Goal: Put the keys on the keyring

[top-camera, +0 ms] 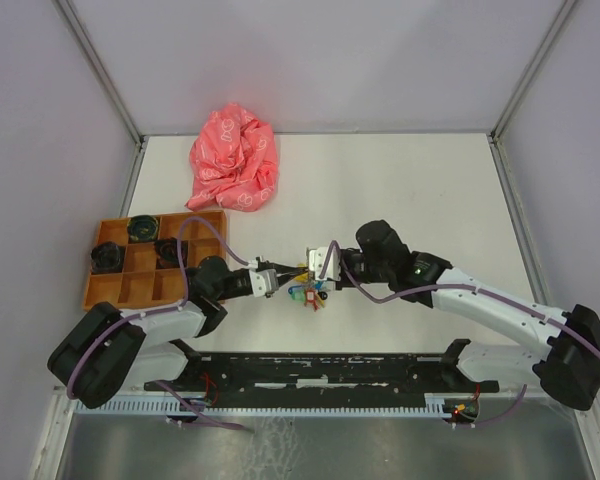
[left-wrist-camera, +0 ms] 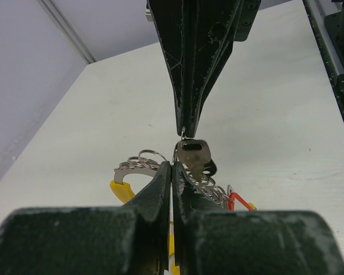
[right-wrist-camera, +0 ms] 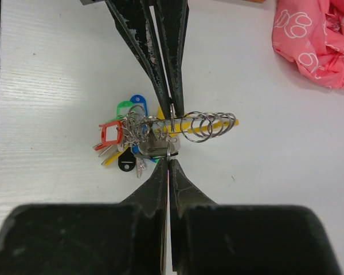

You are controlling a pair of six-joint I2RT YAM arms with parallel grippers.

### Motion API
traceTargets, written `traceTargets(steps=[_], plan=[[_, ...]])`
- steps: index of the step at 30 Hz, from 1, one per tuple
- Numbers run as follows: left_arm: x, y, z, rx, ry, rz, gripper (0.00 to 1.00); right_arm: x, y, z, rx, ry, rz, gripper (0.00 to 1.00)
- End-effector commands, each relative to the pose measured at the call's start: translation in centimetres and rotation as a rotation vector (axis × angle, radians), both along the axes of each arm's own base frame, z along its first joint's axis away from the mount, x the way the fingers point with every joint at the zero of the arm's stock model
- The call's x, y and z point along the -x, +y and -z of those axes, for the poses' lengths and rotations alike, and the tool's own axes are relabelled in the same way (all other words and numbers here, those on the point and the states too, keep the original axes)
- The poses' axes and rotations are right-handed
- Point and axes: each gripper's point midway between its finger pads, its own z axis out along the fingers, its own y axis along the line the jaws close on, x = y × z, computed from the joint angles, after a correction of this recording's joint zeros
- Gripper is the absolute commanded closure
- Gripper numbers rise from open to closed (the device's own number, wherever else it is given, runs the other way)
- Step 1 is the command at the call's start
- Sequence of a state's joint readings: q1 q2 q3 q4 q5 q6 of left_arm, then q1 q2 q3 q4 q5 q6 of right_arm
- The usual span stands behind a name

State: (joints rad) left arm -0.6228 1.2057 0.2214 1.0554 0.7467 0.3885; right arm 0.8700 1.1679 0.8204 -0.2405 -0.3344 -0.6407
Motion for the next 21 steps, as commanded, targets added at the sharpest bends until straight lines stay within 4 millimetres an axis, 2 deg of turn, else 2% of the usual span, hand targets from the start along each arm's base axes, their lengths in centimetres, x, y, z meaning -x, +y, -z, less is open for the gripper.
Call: traceTargets(steps=[1,21], plan=[[0.3,-0.1,-2.5,0.062,-0.109,0.029,0.97,0.2,1.4,-1.3,-0.057,-0.010,-0.055,0.99],[0.6,-0.3,-2.5,0.054,-0.110,0.056,0.97,-0.7,2.3,-2.5,-0.097,-0.007,-0.022,0.99]])
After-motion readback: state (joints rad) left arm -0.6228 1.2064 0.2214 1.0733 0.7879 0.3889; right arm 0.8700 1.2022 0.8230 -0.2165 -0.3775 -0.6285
